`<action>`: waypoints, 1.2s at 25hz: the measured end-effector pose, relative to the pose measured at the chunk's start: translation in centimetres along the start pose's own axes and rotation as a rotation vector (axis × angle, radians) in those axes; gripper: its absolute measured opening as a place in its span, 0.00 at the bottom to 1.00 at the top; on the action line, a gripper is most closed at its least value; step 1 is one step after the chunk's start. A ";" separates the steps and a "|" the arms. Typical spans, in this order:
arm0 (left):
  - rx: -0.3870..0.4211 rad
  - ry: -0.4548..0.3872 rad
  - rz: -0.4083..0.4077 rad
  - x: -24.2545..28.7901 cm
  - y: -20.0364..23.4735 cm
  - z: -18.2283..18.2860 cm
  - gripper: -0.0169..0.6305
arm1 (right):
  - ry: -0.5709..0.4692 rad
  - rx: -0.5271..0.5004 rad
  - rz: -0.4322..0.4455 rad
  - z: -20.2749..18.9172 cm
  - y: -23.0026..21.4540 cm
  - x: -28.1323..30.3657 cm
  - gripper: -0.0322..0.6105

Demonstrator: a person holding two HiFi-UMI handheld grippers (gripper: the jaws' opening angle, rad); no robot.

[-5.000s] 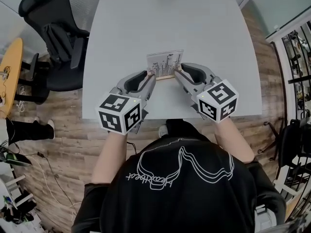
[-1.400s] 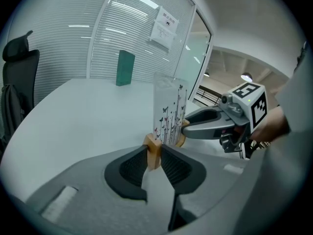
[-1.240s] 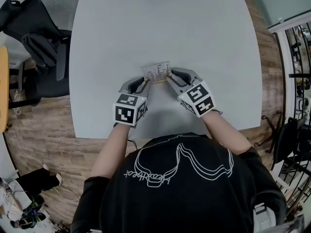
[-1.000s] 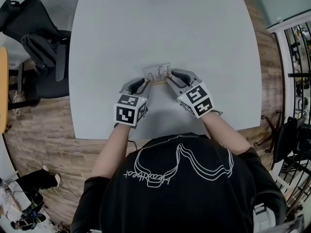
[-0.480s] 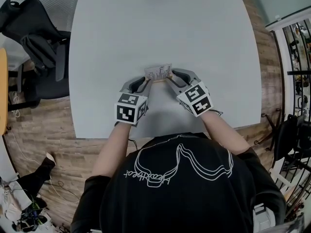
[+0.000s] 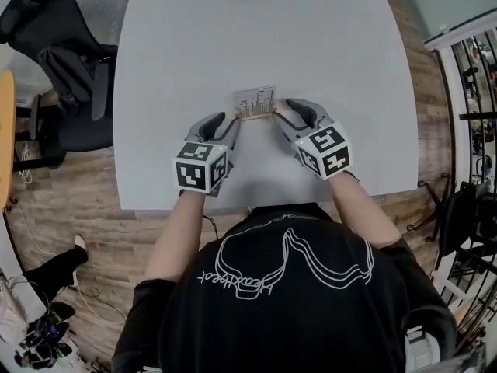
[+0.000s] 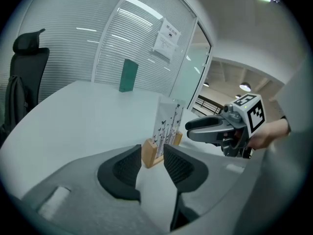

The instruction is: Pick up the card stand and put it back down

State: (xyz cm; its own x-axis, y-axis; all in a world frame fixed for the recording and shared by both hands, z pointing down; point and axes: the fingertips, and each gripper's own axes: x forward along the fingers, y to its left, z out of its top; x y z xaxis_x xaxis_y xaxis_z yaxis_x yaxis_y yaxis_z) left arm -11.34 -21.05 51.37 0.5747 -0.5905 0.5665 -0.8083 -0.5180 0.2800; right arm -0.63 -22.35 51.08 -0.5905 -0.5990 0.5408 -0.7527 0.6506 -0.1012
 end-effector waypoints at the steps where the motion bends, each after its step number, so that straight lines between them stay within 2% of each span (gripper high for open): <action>1: -0.006 -0.013 -0.005 -0.6 -0.3 0.3 0.23 | -0.020 0.011 -0.002 0.6 0.1 -0.6 0.33; 10: -0.032 -0.178 -0.065 -6.9 -4.1 4.0 0.23 | -0.218 0.066 0.023 5.5 2.5 -7.3 0.28; 17: -0.015 -0.290 -0.132 -12.0 -8.2 6.2 0.22 | -0.301 0.011 0.081 7.9 6.5 -12.5 0.19; 20: -0.010 -0.317 -0.169 -13.7 -10.3 6.3 0.22 | -0.329 0.001 0.117 8.4 8.2 -14.3 0.13; 24: -0.002 -0.329 -0.218 -15.1 -12.6 5.7 0.16 | -0.350 -0.015 0.174 8.1 10.1 -15.8 0.07; 27: 0.008 -0.345 -0.247 -15.7 -13.4 5.8 0.11 | -0.379 -0.013 0.260 8.1 11.7 -16.3 0.06; 30: 0.044 -0.361 -0.260 -16.2 -14.2 5.6 0.07 | -0.400 0.003 0.293 8.0 12.5 -16.7 0.06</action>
State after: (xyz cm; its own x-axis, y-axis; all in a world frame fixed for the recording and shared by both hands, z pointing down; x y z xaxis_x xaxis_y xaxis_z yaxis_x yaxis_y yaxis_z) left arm -8.47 -7.62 33.86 0.7720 -0.6116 0.1729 -0.6296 -0.6987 0.3397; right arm -2.50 -7.99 34.12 -0.8425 -0.5236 0.1268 -0.5388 0.8175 -0.2037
